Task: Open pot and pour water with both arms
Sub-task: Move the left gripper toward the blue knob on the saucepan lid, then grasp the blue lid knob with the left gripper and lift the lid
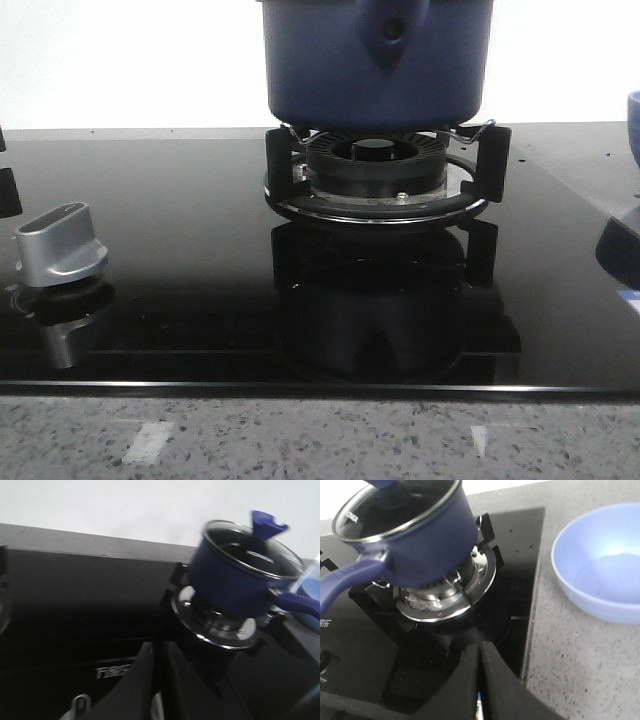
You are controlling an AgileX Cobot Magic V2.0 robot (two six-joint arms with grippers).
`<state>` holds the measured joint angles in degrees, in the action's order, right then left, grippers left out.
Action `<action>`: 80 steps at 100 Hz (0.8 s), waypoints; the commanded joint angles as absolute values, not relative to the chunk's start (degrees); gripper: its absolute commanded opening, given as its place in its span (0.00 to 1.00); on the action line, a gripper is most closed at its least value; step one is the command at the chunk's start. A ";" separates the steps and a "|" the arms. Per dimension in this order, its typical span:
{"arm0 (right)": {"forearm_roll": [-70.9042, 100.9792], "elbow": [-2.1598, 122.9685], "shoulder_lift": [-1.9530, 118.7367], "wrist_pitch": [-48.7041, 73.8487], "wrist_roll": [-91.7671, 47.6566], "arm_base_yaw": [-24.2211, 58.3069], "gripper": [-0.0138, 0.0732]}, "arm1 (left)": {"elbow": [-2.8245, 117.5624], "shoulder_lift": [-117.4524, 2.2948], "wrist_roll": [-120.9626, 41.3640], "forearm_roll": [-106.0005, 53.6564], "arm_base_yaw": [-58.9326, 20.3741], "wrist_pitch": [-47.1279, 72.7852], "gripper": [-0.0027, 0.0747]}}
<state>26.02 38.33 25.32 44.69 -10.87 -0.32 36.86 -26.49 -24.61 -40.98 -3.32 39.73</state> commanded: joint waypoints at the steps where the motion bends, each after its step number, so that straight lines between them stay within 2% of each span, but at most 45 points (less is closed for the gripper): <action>1: 26.74 40.64 26.22 42.10 -13.82 -0.81 0.11 | 39.50 -29.22 -35.16 -52.44 -3.72 38.56 0.01; 7: 26.74 40.64 26.14 42.47 -15.37 -0.81 0.12 | 39.55 -30.30 -40.29 -57.48 -3.72 39.37 0.01; 14: 26.74 40.64 26.14 42.81 -16.29 -0.81 0.18 | 39.55 -31.67 -45.35 -62.78 -3.72 39.93 0.04; 26: 26.74 40.64 26.14 42.81 -16.37 -0.81 0.39 | 39.67 -34.51 -50.54 -68.03 -4.76 40.33 0.16; 27: 26.74 40.64 26.14 42.81 -16.37 -0.81 0.43 | 39.64 -34.92 -51.02 -68.36 -5.04 40.44 0.17; 38: 26.74 40.64 26.14 42.04 -16.37 -0.81 0.57 | 40.08 -38.48 -54.61 -70.07 -8.01 40.82 0.33; 49: 26.74 40.64 26.14 41.63 -16.37 -0.81 0.57 | 41.08 -41.78 -60.24 -70.66 -11.27 40.95 0.48; 55: 26.74 40.64 26.14 41.63 -16.37 -0.81 0.57 | 42.10 -43.64 -64.37 -71.16 -12.91 40.95 0.52; 80: 26.74 40.64 26.14 41.63 -16.37 -0.81 0.57 | 48.20 -55.70 -76.88 -83.59 -15.73 38.60 0.53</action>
